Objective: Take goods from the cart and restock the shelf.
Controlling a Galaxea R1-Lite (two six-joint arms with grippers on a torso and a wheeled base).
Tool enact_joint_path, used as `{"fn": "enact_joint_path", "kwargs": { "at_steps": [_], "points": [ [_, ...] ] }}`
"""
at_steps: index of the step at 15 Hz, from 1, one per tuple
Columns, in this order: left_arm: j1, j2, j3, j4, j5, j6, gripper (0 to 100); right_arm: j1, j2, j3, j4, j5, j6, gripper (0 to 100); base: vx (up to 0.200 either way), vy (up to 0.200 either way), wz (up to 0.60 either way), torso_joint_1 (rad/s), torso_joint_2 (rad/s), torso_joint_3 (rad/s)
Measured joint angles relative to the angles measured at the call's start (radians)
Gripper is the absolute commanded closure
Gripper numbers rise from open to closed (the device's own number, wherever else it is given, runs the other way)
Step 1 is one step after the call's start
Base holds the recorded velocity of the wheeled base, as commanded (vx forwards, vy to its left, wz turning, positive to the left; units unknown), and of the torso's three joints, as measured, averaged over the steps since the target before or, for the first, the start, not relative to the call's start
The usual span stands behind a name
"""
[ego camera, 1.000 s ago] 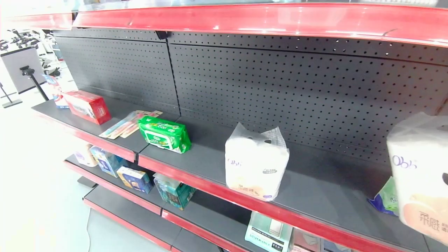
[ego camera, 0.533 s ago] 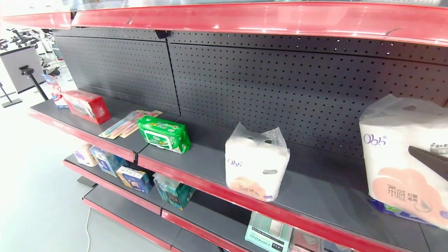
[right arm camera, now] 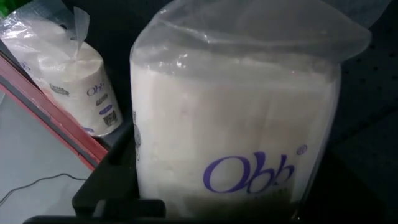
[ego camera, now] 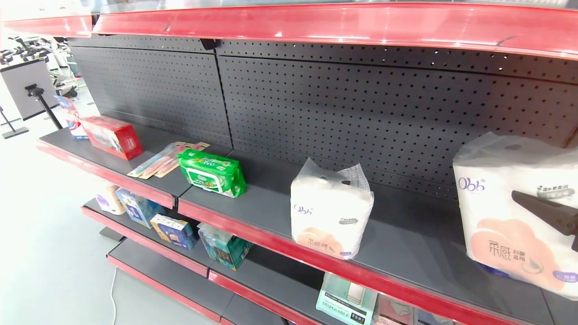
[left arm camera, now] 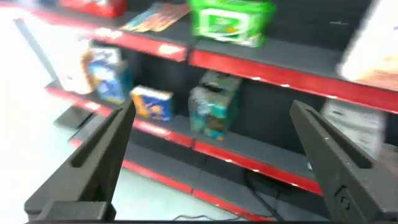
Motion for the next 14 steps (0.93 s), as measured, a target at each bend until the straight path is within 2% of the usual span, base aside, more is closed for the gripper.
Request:
{"fn": "enact_joint_path", "kwargs": {
  "at_steps": [1, 3, 5, 6, 8, 9, 10, 12, 14],
  "points": [
    [0.000, 0.000, 0.020, -0.012, 0.003, 0.015, 0, 0.000, 0.000, 0.003, 0.002, 0.001, 0.000, 100, 0.000, 0.000, 0.00, 0.000, 0.00, 0.000],
    [0.000, 0.000, 0.041, -0.033, 0.037, 0.023, 0, 0.000, 0.000, 0.005, 0.001, 0.001, -0.001, 100, 0.000, 0.000, 0.00, 0.000, 0.00, 0.000],
    [0.000, 0.000, 0.052, -0.051, 0.120, 0.028, 0, 0.000, 0.000, 0.009, 0.001, 0.001, -0.001, 100, 0.000, 0.000, 0.00, 0.000, 0.00, 0.000],
    [0.000, 0.000, 0.062, -0.090, 0.159, 0.023, 0, -0.001, -0.001, 0.010, 0.001, 0.000, 0.000, 100, 0.000, 0.000, 0.00, 0.000, 0.00, 0.000],
    [0.000, 0.000, 0.088, -0.140, 0.145, 0.020, 0, -0.002, -0.001, 0.011, 0.001, 0.000, 0.000, 100, 0.000, 0.000, 0.00, 0.000, 0.00, 0.000],
    [0.000, 0.000, 0.108, -0.183, 0.082, 0.024, 0, -0.002, -0.001, 0.011, 0.001, 0.000, 0.000, 100, 0.000, 0.000, 0.00, 0.000, 0.00, 0.000],
    [0.000, 0.000, 0.123, -0.189, 0.058, 0.023, 0, -0.002, -0.001, 0.011, 0.001, 0.000, 0.001, 100, 0.000, 0.000, 0.00, 0.000, 0.00, 0.000],
    [-0.001, 0.001, 0.134, -0.181, 0.058, 0.002, 0, -0.002, 0.001, 0.011, 0.000, 0.000, 0.001, 100, 0.000, 0.000, 0.00, 0.000, 0.00, 0.000],
    [-0.001, 0.000, 0.137, -0.182, 0.058, 0.002, 0, 0.000, 0.002, 0.014, 0.000, 0.000, 0.002, 100, 0.000, 0.000, 0.00, 0.000, 0.00, 0.000]
  ]
}}
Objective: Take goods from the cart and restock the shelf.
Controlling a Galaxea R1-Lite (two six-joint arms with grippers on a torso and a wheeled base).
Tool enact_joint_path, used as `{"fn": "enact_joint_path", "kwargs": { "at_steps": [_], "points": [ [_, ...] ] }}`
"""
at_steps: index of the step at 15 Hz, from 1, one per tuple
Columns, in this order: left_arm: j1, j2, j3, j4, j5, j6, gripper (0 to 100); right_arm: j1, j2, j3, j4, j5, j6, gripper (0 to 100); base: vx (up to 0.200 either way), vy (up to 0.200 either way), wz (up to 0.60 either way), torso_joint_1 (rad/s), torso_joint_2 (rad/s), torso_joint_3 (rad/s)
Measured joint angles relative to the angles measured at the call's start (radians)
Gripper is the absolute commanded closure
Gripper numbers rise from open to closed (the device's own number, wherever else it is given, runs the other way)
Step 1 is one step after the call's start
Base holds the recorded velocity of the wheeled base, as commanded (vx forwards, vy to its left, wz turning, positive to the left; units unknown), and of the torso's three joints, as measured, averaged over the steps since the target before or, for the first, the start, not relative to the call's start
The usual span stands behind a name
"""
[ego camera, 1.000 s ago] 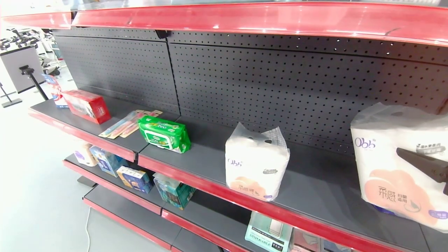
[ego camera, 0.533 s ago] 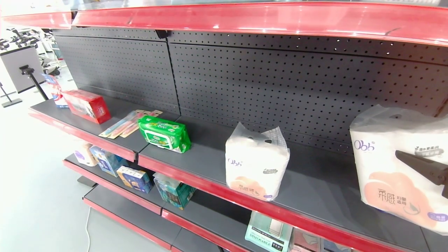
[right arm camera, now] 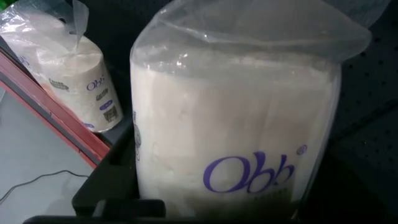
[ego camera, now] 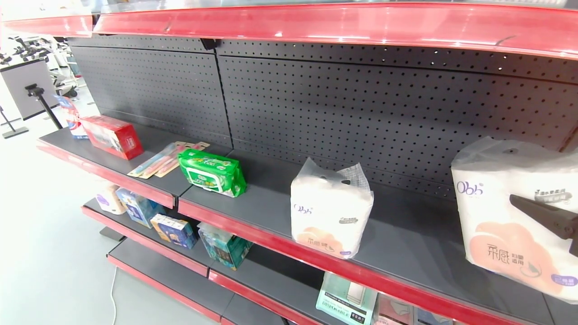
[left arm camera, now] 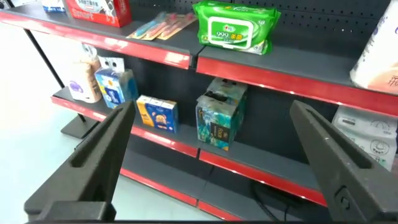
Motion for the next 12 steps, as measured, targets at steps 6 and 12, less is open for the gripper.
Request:
{"fn": "enact_joint_path", "kwargs": {
  "at_steps": [6, 12],
  "points": [
    [0.000, 0.000, 0.001, 0.000, 0.000, 0.000, 0, 0.000, 0.002, 0.011, 0.001, 0.000, 0.003, 100, 0.000, 0.000, 0.00, 0.000, 0.00, 0.000],
    [0.000, 0.000, 0.001, 0.000, -0.001, 0.000, 0, 0.000, 0.007, 0.024, 0.001, 0.000, 0.002, 100, 0.000, 0.000, 0.00, 0.000, 0.00, 0.000]
  ]
}}
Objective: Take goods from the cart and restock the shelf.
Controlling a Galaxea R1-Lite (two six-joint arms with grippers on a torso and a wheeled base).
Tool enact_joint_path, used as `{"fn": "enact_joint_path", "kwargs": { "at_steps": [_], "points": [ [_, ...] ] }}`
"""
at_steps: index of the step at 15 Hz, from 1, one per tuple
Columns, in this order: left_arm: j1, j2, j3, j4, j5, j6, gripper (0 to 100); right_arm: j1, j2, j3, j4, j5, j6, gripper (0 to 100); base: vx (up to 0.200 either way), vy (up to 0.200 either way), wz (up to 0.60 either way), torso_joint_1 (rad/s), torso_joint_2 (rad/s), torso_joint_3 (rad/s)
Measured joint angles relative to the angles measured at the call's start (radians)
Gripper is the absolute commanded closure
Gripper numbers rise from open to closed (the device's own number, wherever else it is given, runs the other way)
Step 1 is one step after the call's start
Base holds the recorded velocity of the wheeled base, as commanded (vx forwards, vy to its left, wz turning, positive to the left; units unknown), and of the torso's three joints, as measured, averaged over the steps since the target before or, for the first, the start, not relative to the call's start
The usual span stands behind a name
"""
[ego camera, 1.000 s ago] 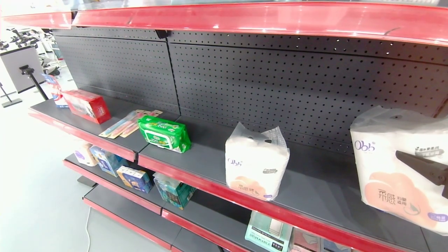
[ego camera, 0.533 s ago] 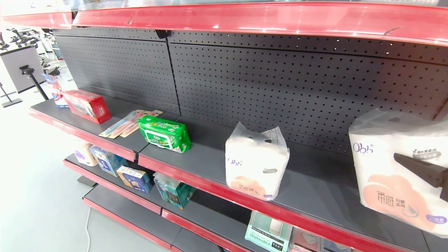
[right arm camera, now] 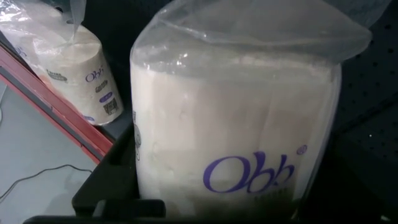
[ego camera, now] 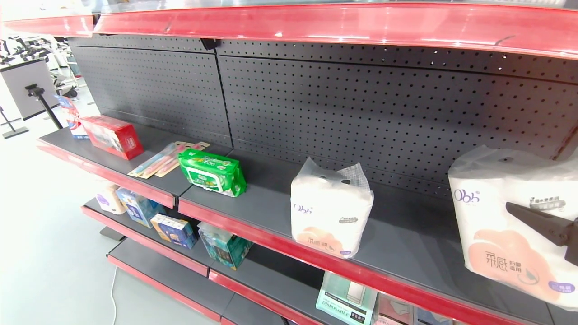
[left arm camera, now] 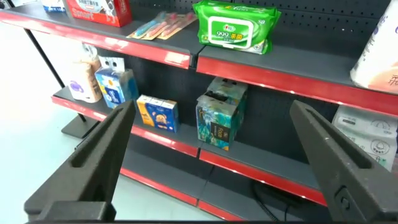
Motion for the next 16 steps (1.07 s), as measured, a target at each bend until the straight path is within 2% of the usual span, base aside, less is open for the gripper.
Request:
{"fn": "enact_joint_path", "kwargs": {
  "at_steps": [3, 12, 16],
  "points": [
    [0.000, 0.000, 0.000, 0.000, 0.000, 0.000, 0, 0.002, 0.046, -0.004, -0.036, 0.000, 0.000, 100, 0.000, 0.000, 0.00, 0.000, 0.00, 0.000],
    [0.000, 0.000, 0.000, 0.000, 0.000, 0.000, 0, 0.007, 0.414, -0.016, -0.379, 0.004, 0.034, 100, 0.000, 0.000, 0.00, 0.000, 0.00, 0.000],
    [0.000, 0.000, 0.000, 0.000, 0.000, 0.000, 0, 0.005, 0.554, -0.061, -0.463, 0.105, 0.037, 100, 0.000, 0.000, 0.00, 0.000, 0.00, 0.000]
  ]
}}
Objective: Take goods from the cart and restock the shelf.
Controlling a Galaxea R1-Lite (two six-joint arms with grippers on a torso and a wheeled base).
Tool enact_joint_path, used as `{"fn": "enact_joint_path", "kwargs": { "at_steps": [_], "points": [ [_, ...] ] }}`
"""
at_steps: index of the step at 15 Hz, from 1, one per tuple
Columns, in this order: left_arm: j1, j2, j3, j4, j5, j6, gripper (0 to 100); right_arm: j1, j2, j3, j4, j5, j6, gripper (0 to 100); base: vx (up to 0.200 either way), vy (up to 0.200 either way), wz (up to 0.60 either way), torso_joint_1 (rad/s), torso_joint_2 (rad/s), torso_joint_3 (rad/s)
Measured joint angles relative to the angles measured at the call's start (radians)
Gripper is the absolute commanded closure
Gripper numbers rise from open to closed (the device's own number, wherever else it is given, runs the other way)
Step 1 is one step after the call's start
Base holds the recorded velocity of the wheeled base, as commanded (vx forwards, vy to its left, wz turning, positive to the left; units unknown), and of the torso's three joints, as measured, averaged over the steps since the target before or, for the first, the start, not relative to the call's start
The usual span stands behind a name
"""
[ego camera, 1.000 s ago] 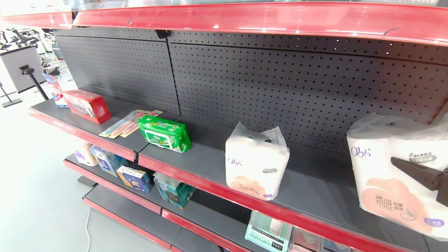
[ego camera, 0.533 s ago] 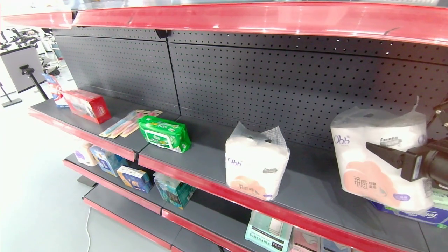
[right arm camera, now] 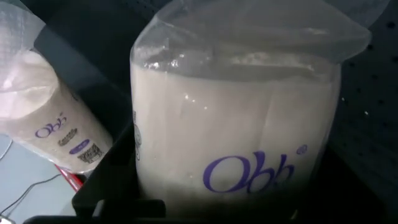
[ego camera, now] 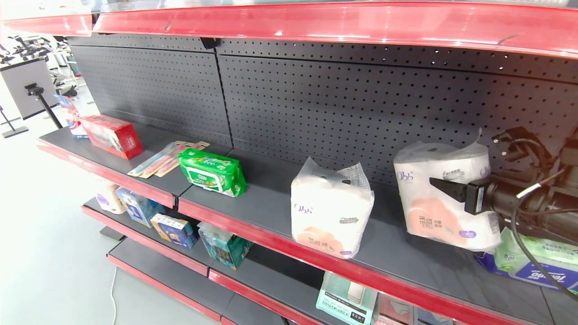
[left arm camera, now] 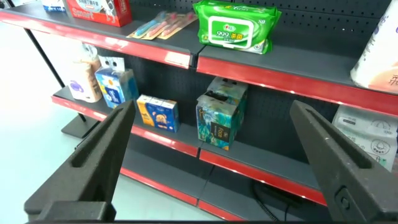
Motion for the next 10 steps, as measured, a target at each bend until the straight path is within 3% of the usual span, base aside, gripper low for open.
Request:
{"fn": "enact_joint_path", "kwargs": {
  "at_steps": [5, 10],
  "points": [
    [0.000, 0.000, 0.000, 0.000, 0.000, 0.000, 0, 0.004, 0.168, -0.104, -0.111, 0.204, -0.007, 100, 0.000, 0.000, 0.00, 0.000, 0.00, 0.000],
    [0.000, 0.000, 0.000, 0.000, 0.000, 0.000, 0, 0.004, 0.329, -0.212, -0.185, 0.299, -0.008, 100, 0.000, 0.000, 0.00, 0.000, 0.00, 0.000]
  ]
}}
